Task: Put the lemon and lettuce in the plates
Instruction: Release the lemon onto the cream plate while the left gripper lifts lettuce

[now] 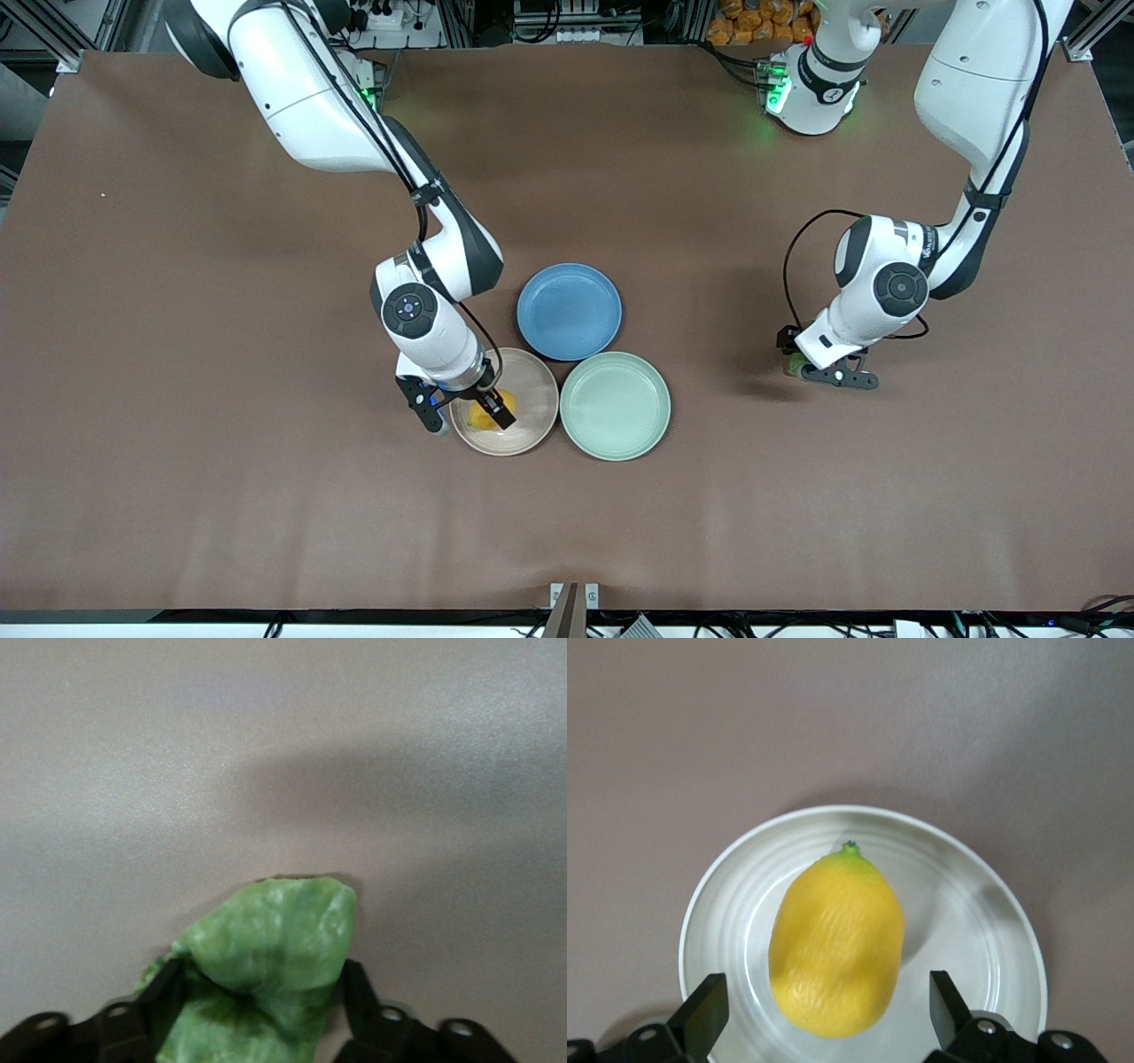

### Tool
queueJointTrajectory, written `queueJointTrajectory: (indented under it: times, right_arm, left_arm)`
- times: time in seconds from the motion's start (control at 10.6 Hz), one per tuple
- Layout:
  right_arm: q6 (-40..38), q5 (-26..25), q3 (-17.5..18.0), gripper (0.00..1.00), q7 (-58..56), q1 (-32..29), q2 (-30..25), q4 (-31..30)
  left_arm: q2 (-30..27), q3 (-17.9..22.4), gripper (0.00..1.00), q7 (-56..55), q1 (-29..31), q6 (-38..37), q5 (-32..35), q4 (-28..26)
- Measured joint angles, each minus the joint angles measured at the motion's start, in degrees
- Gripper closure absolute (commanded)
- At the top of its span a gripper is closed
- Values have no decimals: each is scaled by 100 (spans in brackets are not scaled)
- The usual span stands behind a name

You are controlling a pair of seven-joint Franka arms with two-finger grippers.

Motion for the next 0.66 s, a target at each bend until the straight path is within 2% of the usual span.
queueJointTrajectory:
  times: [0.09, 0.28, 0.47, 0.57, 0.66]
  right_arm:
    - [-5, -14, -56, 0, 0, -5, 0, 2]
    - [-135, -27, -196, 0, -13, -57, -4, 7]
    - [-486, -51, -356, 0, -460, -119, -46, 26]
    - [-720, -51, -440, 0, -723, -142, -82, 43]
    - [-881, -51, -498, 0, -928, -187, -117, 70]
  left_arm:
    - [0, 0, 48, 17, 0, 0, 40, 7]
    - [-3, -7, 45, 57, -4, 0, 96, 20]
    - [-3, -8, 93, 83, -7, 1, 189, 20]
    - [-4, -11, 100, 83, -11, 1, 219, 21]
    - [-11, -20, 100, 83, -19, 1, 220, 27]
